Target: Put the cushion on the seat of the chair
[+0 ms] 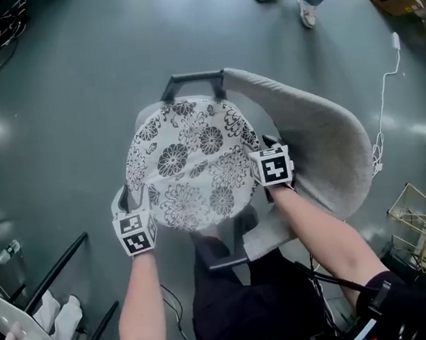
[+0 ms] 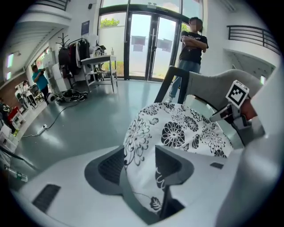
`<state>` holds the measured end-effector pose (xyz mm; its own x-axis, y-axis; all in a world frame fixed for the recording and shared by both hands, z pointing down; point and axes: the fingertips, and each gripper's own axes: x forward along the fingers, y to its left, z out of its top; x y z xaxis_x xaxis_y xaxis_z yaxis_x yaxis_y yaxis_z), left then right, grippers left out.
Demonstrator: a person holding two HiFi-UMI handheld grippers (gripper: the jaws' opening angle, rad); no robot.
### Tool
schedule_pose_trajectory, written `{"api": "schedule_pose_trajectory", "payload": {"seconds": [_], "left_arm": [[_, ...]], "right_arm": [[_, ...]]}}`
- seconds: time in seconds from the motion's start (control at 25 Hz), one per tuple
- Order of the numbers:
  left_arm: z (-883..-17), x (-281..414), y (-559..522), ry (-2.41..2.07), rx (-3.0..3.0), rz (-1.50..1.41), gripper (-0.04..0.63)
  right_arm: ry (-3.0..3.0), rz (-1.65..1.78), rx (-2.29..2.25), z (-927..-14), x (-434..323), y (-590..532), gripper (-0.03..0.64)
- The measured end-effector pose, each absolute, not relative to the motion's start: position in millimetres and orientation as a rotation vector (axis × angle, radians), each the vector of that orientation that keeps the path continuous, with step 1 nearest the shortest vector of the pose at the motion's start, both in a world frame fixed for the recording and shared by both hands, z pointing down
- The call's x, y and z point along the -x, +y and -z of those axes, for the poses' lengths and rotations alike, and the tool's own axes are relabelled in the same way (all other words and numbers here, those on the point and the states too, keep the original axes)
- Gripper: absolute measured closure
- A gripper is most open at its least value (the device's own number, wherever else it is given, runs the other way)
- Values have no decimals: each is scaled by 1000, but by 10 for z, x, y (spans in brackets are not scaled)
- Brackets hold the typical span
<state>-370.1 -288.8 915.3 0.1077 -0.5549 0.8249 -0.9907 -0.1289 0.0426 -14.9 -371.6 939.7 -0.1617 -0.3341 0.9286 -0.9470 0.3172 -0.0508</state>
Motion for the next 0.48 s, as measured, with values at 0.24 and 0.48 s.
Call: {"api": "schedule_pose_trajectory", "payload": {"seconds": [0.24, 0.48], "left_arm": [[-8738, 3545, -2837, -1536, -1786, -761, 393], [-8158, 3261, -2861, -1589, -1858, -643, 474]], "right_arm": [[-1815, -844, -1165, -8961, 328, -3751, 395], [-1957, -824, -1140, -8446, 426, -3770, 540]]}}
